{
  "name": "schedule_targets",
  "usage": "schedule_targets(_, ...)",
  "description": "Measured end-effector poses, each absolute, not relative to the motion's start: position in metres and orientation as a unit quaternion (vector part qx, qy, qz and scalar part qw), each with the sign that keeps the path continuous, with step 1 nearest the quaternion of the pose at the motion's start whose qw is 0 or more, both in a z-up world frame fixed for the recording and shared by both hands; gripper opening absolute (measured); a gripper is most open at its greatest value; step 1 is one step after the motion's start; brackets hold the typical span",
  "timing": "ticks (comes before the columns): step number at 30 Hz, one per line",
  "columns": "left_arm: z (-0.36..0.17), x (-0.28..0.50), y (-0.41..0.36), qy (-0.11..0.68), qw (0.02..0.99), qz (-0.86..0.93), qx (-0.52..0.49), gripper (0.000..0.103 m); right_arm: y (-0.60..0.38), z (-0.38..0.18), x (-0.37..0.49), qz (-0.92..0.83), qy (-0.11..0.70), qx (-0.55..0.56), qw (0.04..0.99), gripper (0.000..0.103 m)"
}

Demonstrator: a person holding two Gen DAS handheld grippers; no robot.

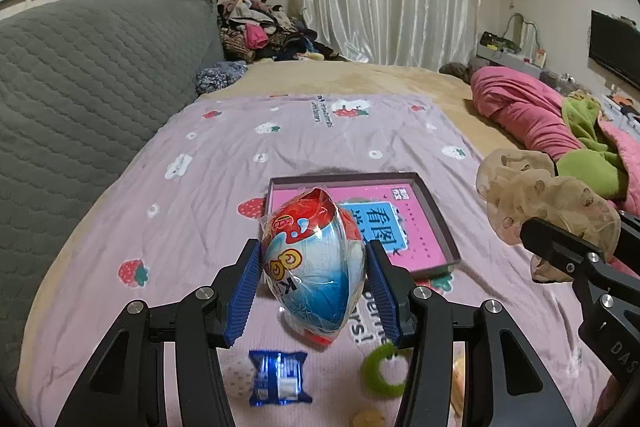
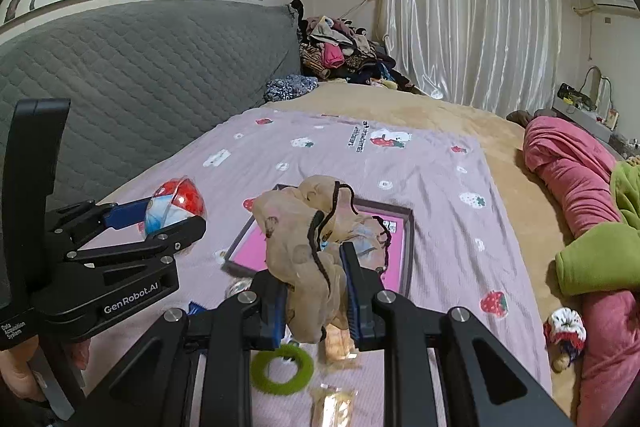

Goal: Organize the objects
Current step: 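Carry the egg and scrunchie with both grippers over the pink book tray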

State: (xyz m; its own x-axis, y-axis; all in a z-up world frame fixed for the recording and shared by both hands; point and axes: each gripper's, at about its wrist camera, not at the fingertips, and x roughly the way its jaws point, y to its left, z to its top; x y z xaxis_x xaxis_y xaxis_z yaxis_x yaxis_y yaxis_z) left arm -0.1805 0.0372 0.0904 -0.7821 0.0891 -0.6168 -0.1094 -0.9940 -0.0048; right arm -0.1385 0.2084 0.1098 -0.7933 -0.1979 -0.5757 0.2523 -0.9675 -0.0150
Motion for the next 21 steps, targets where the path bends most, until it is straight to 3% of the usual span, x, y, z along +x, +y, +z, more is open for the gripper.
schedule_targets(21,0.07,-0.305,0.073,0.005,0.072,0.923,-0.377,0.054,0.242,0.074,-0.256,-0.935,0.039,0.327,0.129,0.024)
